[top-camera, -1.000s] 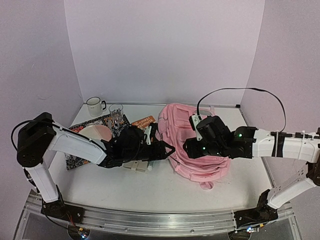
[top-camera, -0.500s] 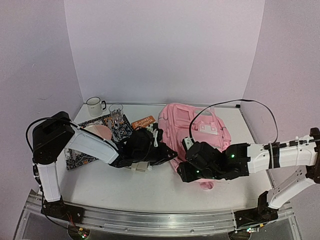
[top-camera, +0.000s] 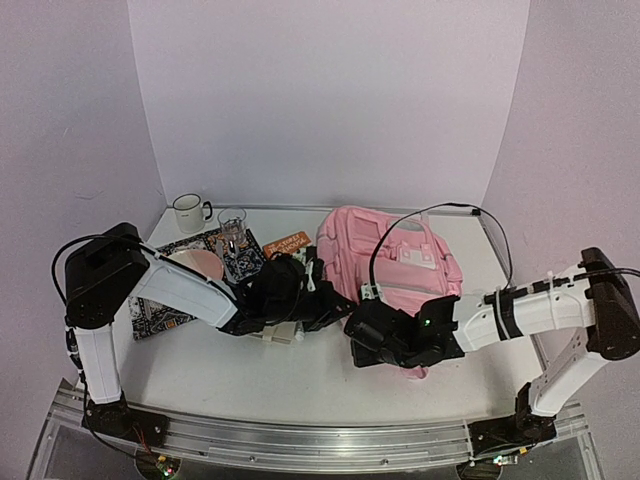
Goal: Pack the student bag
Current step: Grab the largest pocket of the student bag, then unzip the largest pocket of the student bag, then hold the student bag from the book, then unzip the largest pocket of the student bag, then hold the student bag from the book, then unzip the largest pocket of the student bag.
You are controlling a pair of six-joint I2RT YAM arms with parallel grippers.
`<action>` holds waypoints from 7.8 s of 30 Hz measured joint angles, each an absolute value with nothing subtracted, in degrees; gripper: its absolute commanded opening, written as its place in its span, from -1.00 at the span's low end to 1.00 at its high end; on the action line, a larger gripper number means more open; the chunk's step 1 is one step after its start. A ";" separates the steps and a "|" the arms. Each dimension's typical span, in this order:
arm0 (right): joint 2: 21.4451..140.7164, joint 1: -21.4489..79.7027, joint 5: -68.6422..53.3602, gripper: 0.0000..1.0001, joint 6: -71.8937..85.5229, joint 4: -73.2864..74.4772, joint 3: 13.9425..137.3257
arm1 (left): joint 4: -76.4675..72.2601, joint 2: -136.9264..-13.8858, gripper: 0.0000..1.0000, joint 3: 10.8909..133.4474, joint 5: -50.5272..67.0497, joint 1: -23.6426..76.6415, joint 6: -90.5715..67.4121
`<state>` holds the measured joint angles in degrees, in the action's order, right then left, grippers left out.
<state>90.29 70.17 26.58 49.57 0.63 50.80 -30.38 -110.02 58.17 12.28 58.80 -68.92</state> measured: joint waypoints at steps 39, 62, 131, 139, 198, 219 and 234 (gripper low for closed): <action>88.07 68.22 34.55 -1.00 59.86 -3.04 46.52 | -35.24 -110.02 -1.00 58.17 11.75 59.26 -73.19; 78.28 67.22 24.63 -1.00 49.39 7.57 44.70 | -7.92 -116.41 -0.34 76.07 18.43 46.99 -45.21; 79.04 57.30 13.96 -1.00 41.80 -1.13 41.99 | -19.61 -118.92 -1.00 71.42 17.08 59.82 -69.04; 70.70 57.39 14.69 -1.00 38.70 6.66 43.27 | -20.92 -112.17 -1.00 66.07 22.85 55.59 -66.10; 85.27 56.77 4.43 -1.00 26.93 3.65 54.43 | -8.81 -101.50 -1.00 58.17 8.06 56.04 -68.86; 74.24 50.24 -9.15 -1.00 27.43 3.88 48.19 | -11.49 -98.31 -1.00 57.28 12.66 55.51 -66.22; 75.55 44.97 -1.66 -0.99 29.72 15.45 48.01 | -8.97 -94.88 -1.00 53.50 11.75 50.03 -63.86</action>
